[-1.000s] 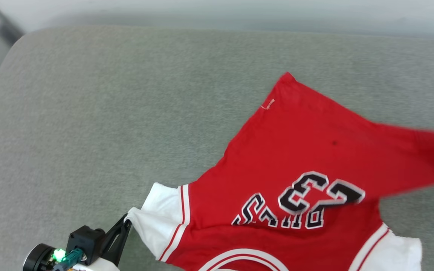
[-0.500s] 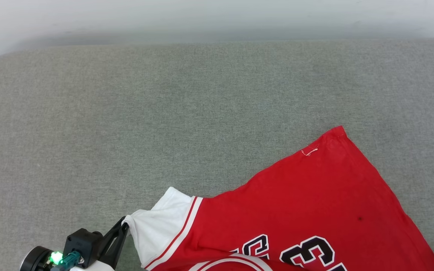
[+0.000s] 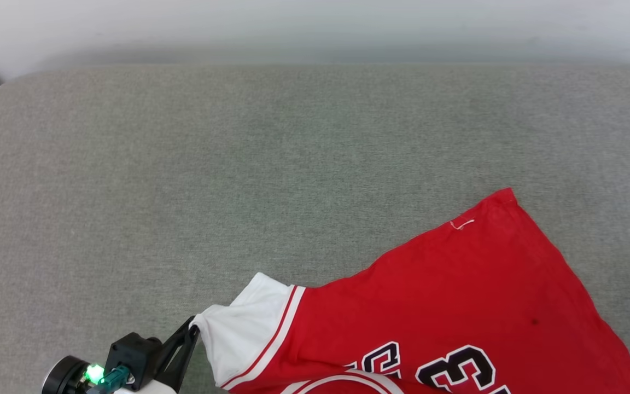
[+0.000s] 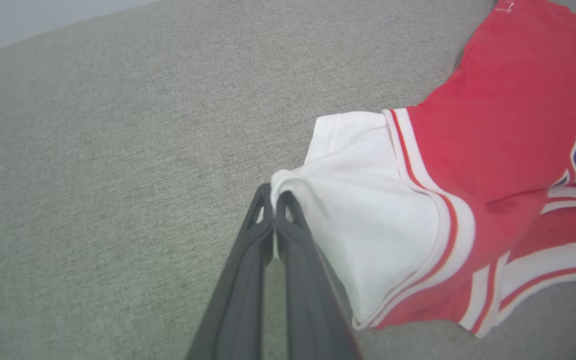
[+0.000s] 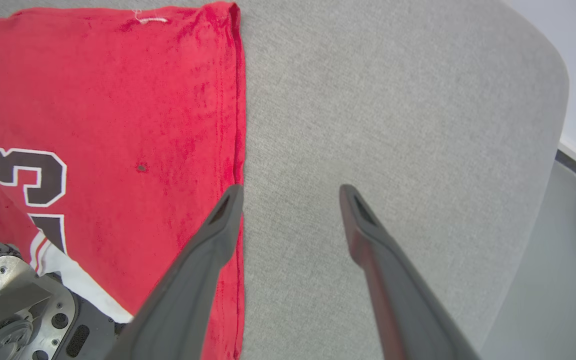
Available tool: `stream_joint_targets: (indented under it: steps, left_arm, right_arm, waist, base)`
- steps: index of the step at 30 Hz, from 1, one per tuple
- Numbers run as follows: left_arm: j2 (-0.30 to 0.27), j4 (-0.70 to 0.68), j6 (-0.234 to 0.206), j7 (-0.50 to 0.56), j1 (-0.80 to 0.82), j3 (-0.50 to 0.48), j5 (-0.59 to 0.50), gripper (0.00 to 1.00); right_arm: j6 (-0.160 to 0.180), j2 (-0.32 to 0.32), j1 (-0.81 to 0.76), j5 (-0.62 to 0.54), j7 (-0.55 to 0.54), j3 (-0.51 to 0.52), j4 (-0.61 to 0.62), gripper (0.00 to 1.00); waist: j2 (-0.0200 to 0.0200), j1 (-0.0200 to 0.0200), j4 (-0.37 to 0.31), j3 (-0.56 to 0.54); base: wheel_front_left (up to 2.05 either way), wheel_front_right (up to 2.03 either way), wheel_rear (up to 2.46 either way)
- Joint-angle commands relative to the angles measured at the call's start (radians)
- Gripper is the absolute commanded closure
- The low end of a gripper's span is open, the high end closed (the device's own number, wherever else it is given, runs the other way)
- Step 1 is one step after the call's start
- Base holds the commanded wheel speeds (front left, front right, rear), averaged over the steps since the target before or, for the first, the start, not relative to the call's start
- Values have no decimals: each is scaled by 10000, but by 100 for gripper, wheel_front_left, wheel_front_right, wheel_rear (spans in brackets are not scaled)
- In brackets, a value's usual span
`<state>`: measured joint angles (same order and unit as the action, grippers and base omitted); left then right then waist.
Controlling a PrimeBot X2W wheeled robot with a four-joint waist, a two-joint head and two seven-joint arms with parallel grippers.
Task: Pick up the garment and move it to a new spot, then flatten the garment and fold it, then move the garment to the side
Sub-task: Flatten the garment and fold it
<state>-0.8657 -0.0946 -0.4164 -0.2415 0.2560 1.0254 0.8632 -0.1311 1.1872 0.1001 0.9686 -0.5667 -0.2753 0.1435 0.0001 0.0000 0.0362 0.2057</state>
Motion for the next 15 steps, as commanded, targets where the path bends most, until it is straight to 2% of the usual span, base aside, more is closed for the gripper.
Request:
stream_joint_targets:
  steps: [1,6,10,15]
  left_arm:
    - [74,-14,11,-3,187,-6,-80,100]
    - [225,11,142,91,543,74,-316,100]
    - [443,31,214,149,898,119,-526,100]
    - [653,9,250,176,1276,133,-730,100]
  right_arm:
    - [7,39,365,-85,-260,53,233,0]
    - [7,-30,1971,-640,-1633,-460,863,0]
    - [7,-652,3389,-1037,-2760,-1373,814,0]
    - [7,-1652,5184,-1472,-3971,-2664,-28,0]
  waist:
    - [-1,0,136,126]
    - [-1,0,507,495]
    - [-1,0,825,856]
    - [-1,0,1166,1363]
  base:
    - [0,0,0]
    - [0,0,0]
    - [0,0,0]
    - [0,0,0]
